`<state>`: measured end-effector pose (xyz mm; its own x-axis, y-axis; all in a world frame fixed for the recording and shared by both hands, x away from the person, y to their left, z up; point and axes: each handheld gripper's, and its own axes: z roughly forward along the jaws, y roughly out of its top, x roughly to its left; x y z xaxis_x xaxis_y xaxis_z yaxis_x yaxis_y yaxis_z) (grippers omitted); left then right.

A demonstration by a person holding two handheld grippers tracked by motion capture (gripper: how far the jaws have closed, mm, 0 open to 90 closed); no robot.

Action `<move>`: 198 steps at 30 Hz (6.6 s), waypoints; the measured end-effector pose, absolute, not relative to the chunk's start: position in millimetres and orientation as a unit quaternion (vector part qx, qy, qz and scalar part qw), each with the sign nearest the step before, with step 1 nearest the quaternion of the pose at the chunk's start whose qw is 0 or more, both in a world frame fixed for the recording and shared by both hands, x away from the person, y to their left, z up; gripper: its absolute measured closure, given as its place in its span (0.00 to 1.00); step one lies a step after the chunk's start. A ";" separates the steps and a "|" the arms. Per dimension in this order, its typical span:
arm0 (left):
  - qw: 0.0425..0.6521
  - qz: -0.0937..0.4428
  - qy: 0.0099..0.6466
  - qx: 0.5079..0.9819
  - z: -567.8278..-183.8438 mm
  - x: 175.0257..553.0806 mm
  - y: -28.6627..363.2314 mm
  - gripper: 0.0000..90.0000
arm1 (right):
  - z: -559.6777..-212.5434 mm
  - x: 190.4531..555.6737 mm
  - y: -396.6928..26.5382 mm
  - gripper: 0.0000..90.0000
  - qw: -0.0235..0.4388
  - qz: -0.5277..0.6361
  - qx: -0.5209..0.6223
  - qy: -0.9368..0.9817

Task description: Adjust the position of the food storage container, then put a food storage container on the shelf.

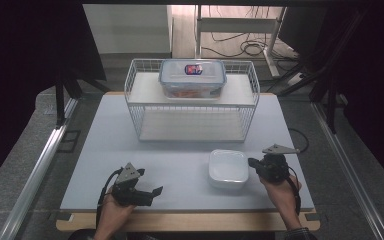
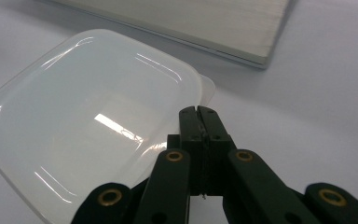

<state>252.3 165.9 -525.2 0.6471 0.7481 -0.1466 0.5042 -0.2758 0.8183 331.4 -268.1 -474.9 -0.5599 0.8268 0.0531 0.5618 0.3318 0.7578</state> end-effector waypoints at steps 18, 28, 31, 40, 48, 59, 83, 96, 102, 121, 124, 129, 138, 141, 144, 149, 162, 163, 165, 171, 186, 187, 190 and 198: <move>0.448 0.132 0.396 0.790 -524.6 252.6 166.0 0.07 | -481.0 318.8 -210.6 0.98 0.141 0.397 0.379 0.824; 0.445 0.130 0.396 0.793 -524.9 253.0 164.3 0.07 | -486.4 320.1 -198.3 0.97 0.146 0.407 0.368 0.823; 0.443 0.131 0.396 0.794 -524.8 252.8 164.8 0.07 | -487.5 322.7 -201.8 0.89 0.144 0.409 0.369 0.822; 0.434 0.124 0.409 0.793 -524.4 253.4 166.9 0.07 | -478.0 321.1 -226.0 0.50 0.138 0.428 0.391 0.803; 0.453 0.087 0.413 0.785 -516.6 258.9 163.1 0.07 | -475.3 318.9 -228.5 0.32 0.142 0.429 0.380 0.807; 0.463 0.080 0.376 0.799 -493.9 287.1 133.6 0.20 | -467.2 316.5 -210.7 0.36 0.111 0.422 0.359 0.825; 0.446 0.055 0.352 0.821 -501.1 319.4 94.0 0.20 | -475.0 331.9 -185.4 0.28 0.077 0.420 0.349 0.834; 0.463 -0.034 0.372 0.804 -509.2 321.0 93.8 0.26 | -491.4 334.4 -191.0 0.29 -0.003 0.422 0.387 0.820; 0.454 -0.036 0.396 0.797 -502.1 313.3 99.5 0.44 | -485.7 326.7 -197.1 0.49 -0.013 0.417 0.411 0.811; 0.466 -0.002 0.442 0.767 -492.8 298.8 103.4 0.88 | -469.6 312.0 -201.7 0.86 0.047 0.423 0.449 0.786; 0.464 0.006 0.443 0.767 -493.2 298.2 103.0 0.88 | -471.4 311.1 -202.0 0.86 0.053 0.432 0.444 0.783; 0.470 0.010 0.439 0.766 -489.4 297.6 105.6 0.88 | -467.0 308.5 -201.3 0.86 0.066 0.444 0.432 0.782; 0.483 0.029 0.435 0.760 -474.7 295.1 111.3 0.88 | -453.5 307.5 -198.0 0.86 0.079 0.467 0.411 0.779; 0.486 0.035 0.433 0.759 -469.0 295.1 113.1 0.88 | -446.3 308.3 -196.2 0.87 0.085 0.471 0.403 0.780; 0.488 0.041 0.430 0.759 -462.7 295.6 115.4 0.88 | -439.0 308.7 -194.0 0.87 0.093 0.474 0.396 0.781; 0.492 0.054 0.426 0.757 -450.1 296.7 118.9 0.88 | -427.6 311.1 -190.3 0.87 0.100 0.484 0.387 0.779; 0.501 0.088 0.414 0.755 -412.0 306.0 124.5 0.88 | -396.3 322.9 -185.2 0.87 0.112 0.506 0.372 0.770; 0.501 0.091 0.412 0.756 -408.2 307.0 124.7 0.88 | -393.5 323.6 -185.1 0.87 0.113 0.508 0.371 0.769; 0.501 0.095 0.410 0.756 -403.1 308.6 124.9 0.88 | -388.3 325.6 -185.0 0.87 0.117 0.510 0.369 0.768; 0.504 0.103 0.407 0.755 -390.7 314.3 126.3 0.88 | -375.0 332.0 -183.4 0.87 0.122 0.516 0.365 0.766; 0.517 0.131 0.400 0.745 -359.4 323.6 133.4 0.88 | -347.9 343.8 -176.3 0.87 0.135 0.531 0.351 0.759; 0.518 0.133 0.400 0.745 -357.0 324.3 133.8 0.88 | -344.1 344.9 -175.5 0.87 0.138 0.533 0.349 0.759; 0.520 0.140 0.398 0.743 -347.9 327.6 135.0 0.88 | -335.5 347.6 -173.6 0.87 0.145 0.536 0.345 0.757; 0.527 0.153 0.395 0.737 -323.9 339.3 138.4 0.88 | -311.4 360.5 -169.5 0.87 0.153 0.544 0.338 0.753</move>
